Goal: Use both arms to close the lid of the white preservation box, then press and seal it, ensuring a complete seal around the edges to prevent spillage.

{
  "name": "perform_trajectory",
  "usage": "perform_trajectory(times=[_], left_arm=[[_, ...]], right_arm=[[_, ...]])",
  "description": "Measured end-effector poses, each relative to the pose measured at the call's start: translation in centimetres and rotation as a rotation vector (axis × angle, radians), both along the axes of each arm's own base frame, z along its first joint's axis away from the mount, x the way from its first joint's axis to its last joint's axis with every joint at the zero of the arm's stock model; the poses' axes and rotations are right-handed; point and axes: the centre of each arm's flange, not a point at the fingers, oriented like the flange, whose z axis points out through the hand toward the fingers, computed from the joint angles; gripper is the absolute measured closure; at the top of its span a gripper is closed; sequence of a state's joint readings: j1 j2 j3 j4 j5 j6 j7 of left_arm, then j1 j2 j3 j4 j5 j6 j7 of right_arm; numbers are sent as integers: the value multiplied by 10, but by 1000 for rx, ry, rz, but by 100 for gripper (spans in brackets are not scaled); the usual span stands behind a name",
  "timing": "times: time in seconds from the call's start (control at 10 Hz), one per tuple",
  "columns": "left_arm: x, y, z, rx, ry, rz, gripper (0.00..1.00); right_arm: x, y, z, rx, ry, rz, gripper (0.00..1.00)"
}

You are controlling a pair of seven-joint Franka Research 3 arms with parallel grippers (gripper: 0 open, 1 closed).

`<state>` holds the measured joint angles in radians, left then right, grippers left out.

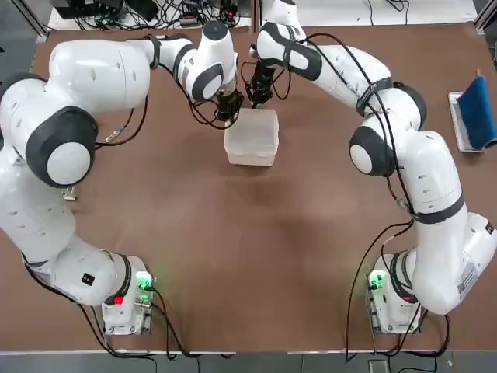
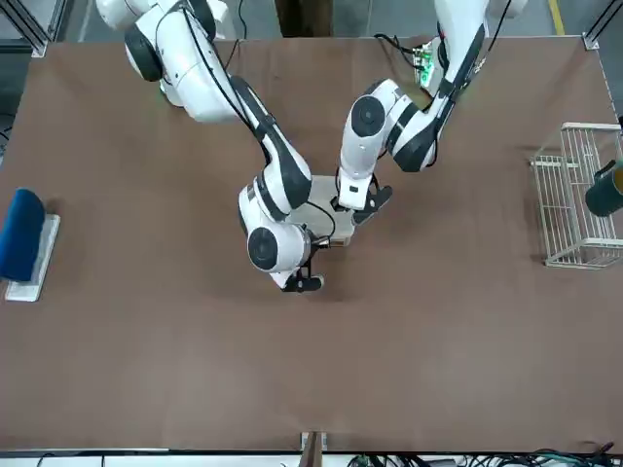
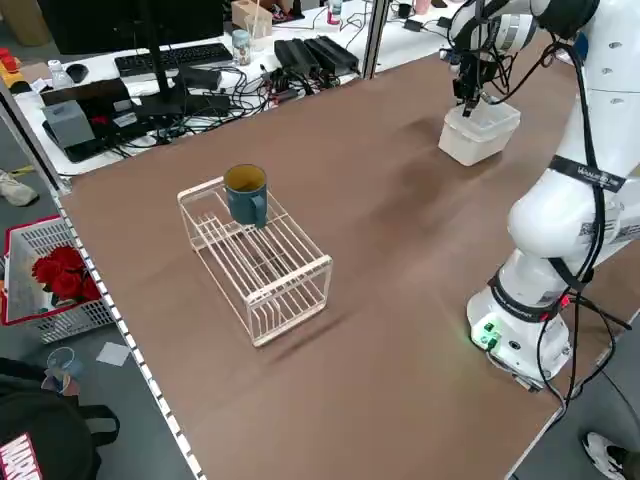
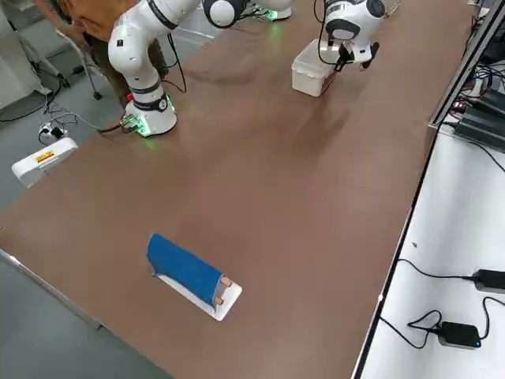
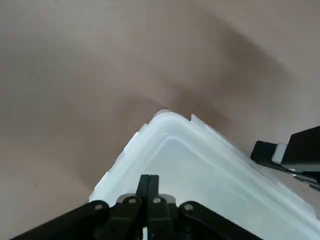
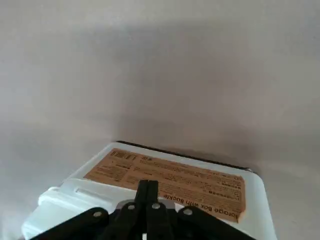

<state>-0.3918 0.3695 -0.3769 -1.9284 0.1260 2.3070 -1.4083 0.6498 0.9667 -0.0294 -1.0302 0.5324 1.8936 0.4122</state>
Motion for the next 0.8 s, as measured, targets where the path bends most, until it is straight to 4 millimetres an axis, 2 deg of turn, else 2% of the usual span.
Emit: perform_trajectory(times=[0.8], left_arm=[[0, 0, 0, 0, 0, 0, 99]], right_arm=[[-3, 3, -2, -13, 9, -19, 99]])
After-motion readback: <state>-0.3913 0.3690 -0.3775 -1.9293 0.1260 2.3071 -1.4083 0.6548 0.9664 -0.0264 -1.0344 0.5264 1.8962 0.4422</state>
